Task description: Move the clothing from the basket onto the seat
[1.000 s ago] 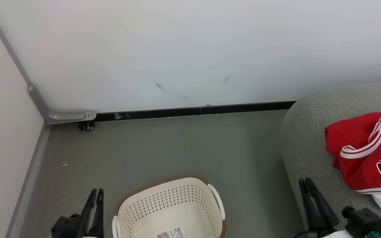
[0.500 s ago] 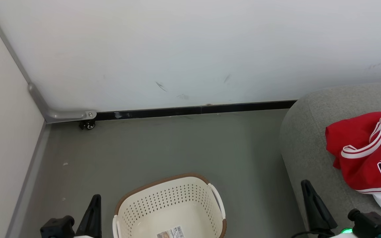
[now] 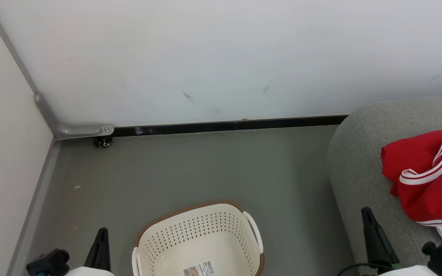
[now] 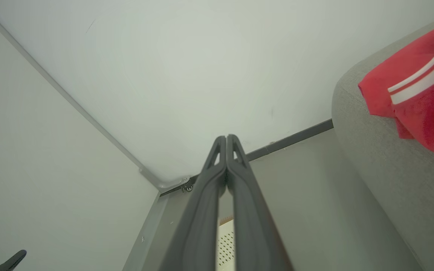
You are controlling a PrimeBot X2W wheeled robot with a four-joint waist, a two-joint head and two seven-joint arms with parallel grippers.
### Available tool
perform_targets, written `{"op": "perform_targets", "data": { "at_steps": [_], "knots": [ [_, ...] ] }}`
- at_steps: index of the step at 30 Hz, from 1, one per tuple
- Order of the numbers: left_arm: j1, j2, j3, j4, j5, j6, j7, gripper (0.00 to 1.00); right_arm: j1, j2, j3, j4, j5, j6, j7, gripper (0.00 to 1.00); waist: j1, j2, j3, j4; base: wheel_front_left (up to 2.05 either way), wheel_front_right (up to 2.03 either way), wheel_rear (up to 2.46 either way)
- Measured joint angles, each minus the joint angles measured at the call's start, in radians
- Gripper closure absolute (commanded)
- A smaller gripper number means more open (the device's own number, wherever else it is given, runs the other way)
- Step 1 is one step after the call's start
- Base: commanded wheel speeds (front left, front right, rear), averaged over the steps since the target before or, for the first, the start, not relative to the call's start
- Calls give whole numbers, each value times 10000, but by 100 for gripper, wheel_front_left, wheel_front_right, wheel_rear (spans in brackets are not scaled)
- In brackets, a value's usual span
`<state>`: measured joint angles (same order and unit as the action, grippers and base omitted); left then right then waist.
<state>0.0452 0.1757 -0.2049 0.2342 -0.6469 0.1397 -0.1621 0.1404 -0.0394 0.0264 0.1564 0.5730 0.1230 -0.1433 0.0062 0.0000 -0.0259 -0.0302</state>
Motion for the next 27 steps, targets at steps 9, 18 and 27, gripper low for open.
{"op": "perform_targets", "data": {
  "at_steps": [9, 18, 27],
  "knots": [
    [-53, -201, 359, -36, -1340, -330, 343, 100, -171, -140, -105, 71, 1553, 0, 224, 100, 91, 0, -50, 46, 0, 0, 0],
    [-72, -303, 681, -38, -2523, -646, 709, 100, -278, -261, -159, 173, 2955, 0, 439, 100, 112, 0, -75, 83, 0, 0, 0],
    [-171, -464, 999, -15, -3714, -938, 1022, 100, -640, -341, -199, 343, 4343, 0, 654, 100, 52, 0, -24, 121, 0, 0, 0]
  ]
}}
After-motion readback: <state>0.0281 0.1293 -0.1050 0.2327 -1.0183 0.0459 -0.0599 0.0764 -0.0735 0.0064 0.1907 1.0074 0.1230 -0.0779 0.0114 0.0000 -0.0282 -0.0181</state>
